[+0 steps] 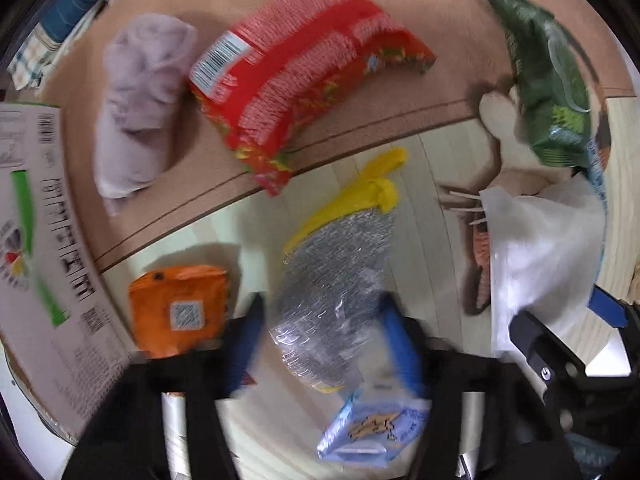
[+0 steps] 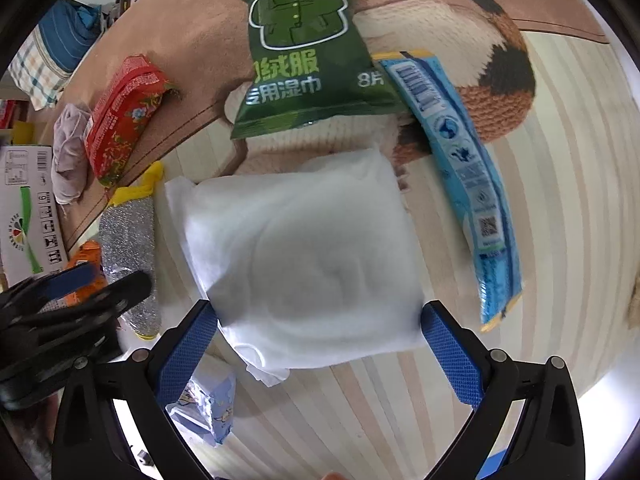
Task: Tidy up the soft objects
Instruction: 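Grasp the silver-yellow sponge with the left gripper while the right grasps the white tissue pack, then carry both items into the box and open both grippers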
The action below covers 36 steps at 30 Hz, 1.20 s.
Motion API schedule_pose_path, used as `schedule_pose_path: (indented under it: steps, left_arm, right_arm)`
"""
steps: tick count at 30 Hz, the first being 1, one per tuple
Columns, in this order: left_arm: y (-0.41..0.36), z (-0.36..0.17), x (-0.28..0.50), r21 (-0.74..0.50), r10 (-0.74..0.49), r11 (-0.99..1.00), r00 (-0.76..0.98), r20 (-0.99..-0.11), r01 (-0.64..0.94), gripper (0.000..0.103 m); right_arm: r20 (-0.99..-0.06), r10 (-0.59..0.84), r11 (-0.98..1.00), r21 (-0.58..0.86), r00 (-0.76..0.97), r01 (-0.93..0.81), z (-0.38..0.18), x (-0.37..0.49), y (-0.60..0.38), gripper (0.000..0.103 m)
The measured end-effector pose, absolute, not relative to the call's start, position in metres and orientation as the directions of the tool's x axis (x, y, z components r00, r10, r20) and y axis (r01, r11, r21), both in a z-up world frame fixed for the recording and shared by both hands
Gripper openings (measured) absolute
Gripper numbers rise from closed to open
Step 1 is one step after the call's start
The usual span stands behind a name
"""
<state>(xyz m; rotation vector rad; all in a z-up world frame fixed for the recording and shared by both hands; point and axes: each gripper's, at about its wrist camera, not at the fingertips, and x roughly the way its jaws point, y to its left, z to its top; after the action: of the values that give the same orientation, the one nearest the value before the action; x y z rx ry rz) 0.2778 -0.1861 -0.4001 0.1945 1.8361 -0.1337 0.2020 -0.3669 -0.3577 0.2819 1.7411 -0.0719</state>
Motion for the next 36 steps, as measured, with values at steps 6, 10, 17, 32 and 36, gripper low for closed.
schedule_pose_path:
  steps: [6, 10, 17, 32, 36]
  left_arm:
    - [-0.174, -0.397, 0.274, 0.015, 0.046, 0.992, -0.245, -0.969, 0.127, 0.043]
    - [-0.162, -0.391, 0.262, 0.05, 0.078, 0.989, -0.211, -0.974, 0.138, 0.043]
    - [-0.138, -0.332, 0.241, 0.047, 0.063, 0.992, -0.135, -0.989, 0.119, 0.043]
    - [0.029, -0.155, 0.231, -0.131, -0.12, 0.985, 0.107, -0.987, -0.109, 0.043]
    - [0.107, -0.169, 0.258, -0.119, -0.1, 0.974, 0.104, -0.99, -0.193, 0.043]
  right_arm:
    - [-0.977, 0.14, 0.973, 0.106, -0.16, 0.204, -0.37, 0.22, -0.362, 0.103]
    - [-0.983, 0.101, 0.982, 0.075, -0.152, 0.172, -0.387, 0.237, -0.344, 0.1]
    - [-0.986, 0.116, 0.98, 0.094, -0.118, 0.178, -0.373, 0.237, -0.333, 0.074]
    - [-0.909, 0.408, 0.912, 0.411, 0.088, 0.014, -0.222, 0.243, -0.179, 0.073]
    - [-0.894, 0.44, 0.898, 0.439, 0.083, -0.032, -0.2, 0.256, -0.104, 0.073]
